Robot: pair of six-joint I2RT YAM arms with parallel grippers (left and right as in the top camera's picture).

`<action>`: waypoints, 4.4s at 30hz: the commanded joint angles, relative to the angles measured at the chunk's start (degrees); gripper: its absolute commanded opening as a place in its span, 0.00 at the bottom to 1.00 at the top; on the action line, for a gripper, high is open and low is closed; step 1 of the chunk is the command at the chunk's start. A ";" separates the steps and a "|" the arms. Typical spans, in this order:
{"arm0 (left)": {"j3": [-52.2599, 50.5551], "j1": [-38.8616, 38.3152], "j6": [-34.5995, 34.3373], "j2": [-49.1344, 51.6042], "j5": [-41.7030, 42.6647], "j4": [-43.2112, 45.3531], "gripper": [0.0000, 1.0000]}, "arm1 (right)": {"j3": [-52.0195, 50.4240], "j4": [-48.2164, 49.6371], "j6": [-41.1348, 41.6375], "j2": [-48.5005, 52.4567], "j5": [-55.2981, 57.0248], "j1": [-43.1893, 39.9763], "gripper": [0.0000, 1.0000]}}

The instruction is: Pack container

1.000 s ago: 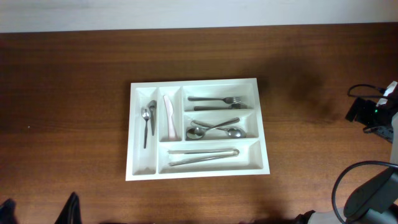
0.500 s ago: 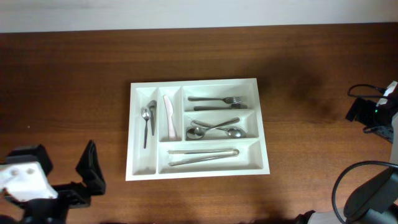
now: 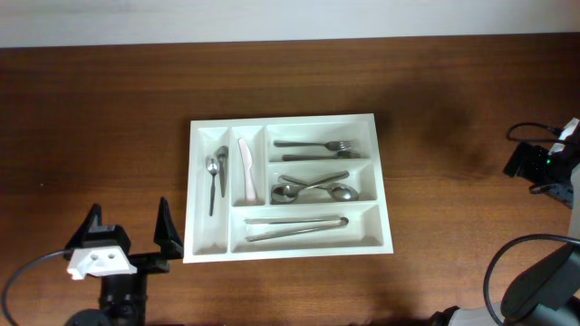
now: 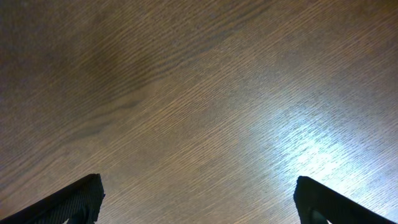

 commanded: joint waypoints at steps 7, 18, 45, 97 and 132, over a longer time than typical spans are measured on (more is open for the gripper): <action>-16.37 0.37 2.05 -7.72 -2.23 15.19 0.99 | 0.02 0.02 0.42 0.31 0.07 -0.13 0.99; -24.90 2.34 2.03 -10.21 -3.89 18.49 0.99 | 0.02 0.02 0.42 0.31 0.07 -0.13 0.99; -34.75 3.76 2.25 -10.21 1.55 19.93 0.99 | 0.02 0.02 0.42 0.31 0.04 -0.13 0.99; -34.75 3.76 2.25 -10.21 1.53 19.93 0.99 | -2.82 28.09 0.42 -7.65 -6.56 3.72 0.99; -34.75 3.76 2.25 -10.21 1.53 19.93 0.99 | -47.84 41.07 0.42 -83.47 -6.40 37.66 0.99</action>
